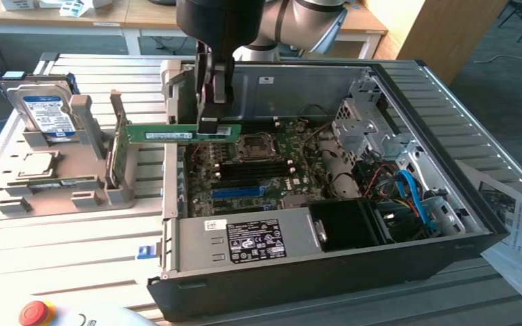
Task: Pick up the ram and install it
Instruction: 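Pick up the ram and move it above insertion slot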
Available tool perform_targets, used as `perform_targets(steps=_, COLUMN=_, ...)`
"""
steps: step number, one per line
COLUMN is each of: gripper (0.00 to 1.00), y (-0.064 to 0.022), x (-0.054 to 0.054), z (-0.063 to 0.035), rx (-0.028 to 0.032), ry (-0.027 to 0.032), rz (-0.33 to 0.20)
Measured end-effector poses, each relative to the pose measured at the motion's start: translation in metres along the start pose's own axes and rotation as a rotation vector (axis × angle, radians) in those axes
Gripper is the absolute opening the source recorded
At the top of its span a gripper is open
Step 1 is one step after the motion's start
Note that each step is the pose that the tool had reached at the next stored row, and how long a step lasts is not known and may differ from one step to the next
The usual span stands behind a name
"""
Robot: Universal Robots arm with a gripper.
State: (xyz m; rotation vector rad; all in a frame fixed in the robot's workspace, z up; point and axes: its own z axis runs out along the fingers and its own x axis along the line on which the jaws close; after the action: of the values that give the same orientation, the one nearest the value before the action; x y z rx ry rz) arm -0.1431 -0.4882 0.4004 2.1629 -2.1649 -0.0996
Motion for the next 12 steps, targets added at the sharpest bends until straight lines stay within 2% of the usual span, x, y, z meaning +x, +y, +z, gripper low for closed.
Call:
perform_targets(steps=2, gripper=0.12, y=-0.0002, x=-0.0003, z=0.0000, rx=0.0014, ry=0.0006, rz=0.000)
perform_targets(steps=6, gripper=0.12, y=-0.0001, x=-0.0009, z=0.0000, rx=0.0085, ry=0.0039, rz=-0.002)
perform_targets(steps=12, gripper=0.12, y=0.0000, x=-0.0017, z=0.0000, rx=0.0272, ry=0.0103, rz=-0.008)
